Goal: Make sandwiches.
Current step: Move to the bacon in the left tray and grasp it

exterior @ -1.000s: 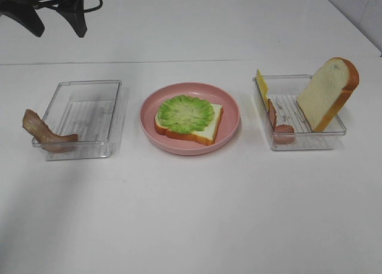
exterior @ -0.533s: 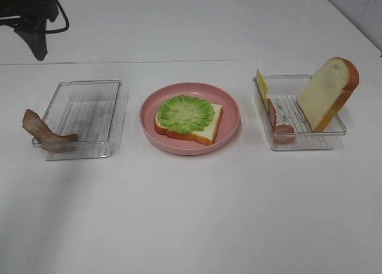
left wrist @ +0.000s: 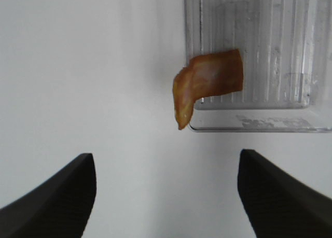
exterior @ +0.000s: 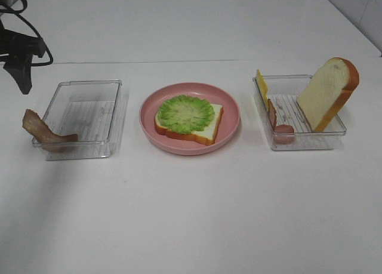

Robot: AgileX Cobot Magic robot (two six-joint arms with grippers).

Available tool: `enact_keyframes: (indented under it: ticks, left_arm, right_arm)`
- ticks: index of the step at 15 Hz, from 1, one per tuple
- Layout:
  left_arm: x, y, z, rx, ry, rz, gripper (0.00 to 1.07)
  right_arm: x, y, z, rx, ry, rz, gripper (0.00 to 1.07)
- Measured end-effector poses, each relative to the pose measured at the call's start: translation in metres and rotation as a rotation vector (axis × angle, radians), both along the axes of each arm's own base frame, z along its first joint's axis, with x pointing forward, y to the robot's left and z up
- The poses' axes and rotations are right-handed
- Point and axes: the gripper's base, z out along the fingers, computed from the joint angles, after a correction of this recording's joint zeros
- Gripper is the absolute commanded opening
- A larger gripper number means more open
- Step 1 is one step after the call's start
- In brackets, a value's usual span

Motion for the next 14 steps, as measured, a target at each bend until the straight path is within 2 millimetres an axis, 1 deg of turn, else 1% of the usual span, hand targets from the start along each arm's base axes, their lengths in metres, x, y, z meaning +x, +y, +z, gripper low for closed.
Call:
enact_keyframes:
  ticks: [3, 5, 6, 7, 10, 14]
  left_arm:
    - [0.005, 0.004, -0.015, 0.002, 0.034, 0.015, 0.72]
    - [0.012, 0.002, -0.032, -0.002, 0.055, 0.016, 0.72]
    - [0.012, 0.002, -0.032, -0.002, 0.055, 0.016, 0.72]
    - [0.018, 0.001, -0.045, -0.002, 0.063, 0.014, 0.72]
    - [0.022, -0.001, -0.063, -0.013, 0.1, 0.02, 0.72]
    - [0.025, -0.002, -0.075, -0.018, 0.115, 0.022, 0.63]
  right_arm:
    - [0.0, 0.0, 0.0, 0.0, 0.0, 0.0, 0.76]
    - [0.0, 0.0, 0.0, 0.0, 0.0, 0.0, 0.76]
    - [0.0, 0.0, 0.0, 0.0, 0.0, 0.0, 0.76]
    - [0.0, 0.0, 0.0, 0.0, 0.0, 0.0, 0.76]
    - [0.0, 0.0, 0.0, 0.0, 0.0, 0.0, 0.76]
    - [0.0, 0.0, 0.0, 0.0, 0.0, 0.0, 0.76]
